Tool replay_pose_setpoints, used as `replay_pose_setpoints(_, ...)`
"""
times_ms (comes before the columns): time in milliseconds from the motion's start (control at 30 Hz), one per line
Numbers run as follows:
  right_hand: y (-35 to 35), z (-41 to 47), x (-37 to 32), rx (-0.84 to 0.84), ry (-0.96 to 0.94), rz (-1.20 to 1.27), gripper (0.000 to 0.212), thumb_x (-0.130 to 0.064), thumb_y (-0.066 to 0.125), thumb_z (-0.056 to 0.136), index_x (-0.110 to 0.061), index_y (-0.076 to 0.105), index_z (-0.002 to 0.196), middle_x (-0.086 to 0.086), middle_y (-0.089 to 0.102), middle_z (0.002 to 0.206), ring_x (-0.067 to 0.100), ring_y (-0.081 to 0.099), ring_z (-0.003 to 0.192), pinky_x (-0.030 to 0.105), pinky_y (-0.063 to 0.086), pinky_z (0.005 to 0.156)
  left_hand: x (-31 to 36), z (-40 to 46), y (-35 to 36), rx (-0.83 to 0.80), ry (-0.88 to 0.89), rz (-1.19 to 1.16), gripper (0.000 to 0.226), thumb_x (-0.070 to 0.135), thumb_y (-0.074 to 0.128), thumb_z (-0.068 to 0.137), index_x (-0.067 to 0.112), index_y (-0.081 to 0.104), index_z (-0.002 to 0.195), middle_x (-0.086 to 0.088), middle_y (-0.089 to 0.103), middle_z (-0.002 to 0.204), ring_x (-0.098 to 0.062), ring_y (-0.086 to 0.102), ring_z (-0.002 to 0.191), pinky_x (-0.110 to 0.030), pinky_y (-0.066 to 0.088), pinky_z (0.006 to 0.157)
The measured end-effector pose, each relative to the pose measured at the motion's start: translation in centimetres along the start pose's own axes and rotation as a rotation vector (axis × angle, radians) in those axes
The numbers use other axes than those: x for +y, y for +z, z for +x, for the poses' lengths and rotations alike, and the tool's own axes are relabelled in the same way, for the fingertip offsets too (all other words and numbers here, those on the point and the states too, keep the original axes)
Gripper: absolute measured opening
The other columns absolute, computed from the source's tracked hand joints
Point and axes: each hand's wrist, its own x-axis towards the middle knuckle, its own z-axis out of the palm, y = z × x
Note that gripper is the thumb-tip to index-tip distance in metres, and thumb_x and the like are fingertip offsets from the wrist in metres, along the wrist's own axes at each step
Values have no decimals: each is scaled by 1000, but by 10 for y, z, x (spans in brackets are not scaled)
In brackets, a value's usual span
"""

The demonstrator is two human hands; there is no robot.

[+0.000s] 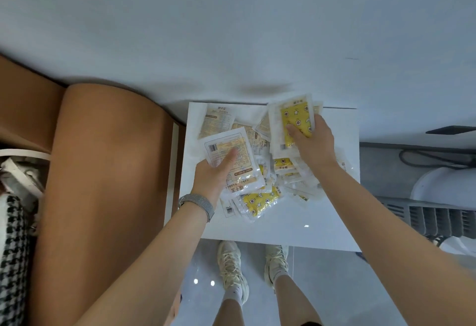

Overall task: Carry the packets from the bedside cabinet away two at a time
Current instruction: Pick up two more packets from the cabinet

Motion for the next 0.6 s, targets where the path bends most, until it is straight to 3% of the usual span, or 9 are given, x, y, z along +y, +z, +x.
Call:
replay_pose_setpoints(133,-35,-48,-42,-11,-25,152,28,-31,66,91,-19,58,115,-5,67,108,14,64,99,33,52,86,48,-44,-14,-84,89,-6,16,28,71,86,25,69,102,6,75,97,-12,72,93,-30,57,83)
replay_pose_setpoints(233,-67,-103,-100,-25,-116,252,16,-28,67,90,-24,59,103,-9,68,99,10,66,93,32,53,84,92,-100,-33,-133,201,10,14,18,70,88,23,70,101,6,75,98,-12,72,94,-32,58,83)
replay_pose_setpoints(433,-114,-235,-226,-130,-276,421,11,-24,68,90,-24,63,99,-8,71,98,10,69,92,31,55,84,170,-237,-100,-102,373,15,16,12,68,90,24,68,99,7,73,99,-9,72,91,-26,58,79)
replay_pose_setpoints(600,-128,-311,-295,-229,-335,419,11,-25,69,90,-19,66,98,-4,73,98,12,71,90,33,57,79,205,-327,-139,15,424,-118,18,9,68,89,16,68,105,2,74,98,-8,73,81,-23,58,62)
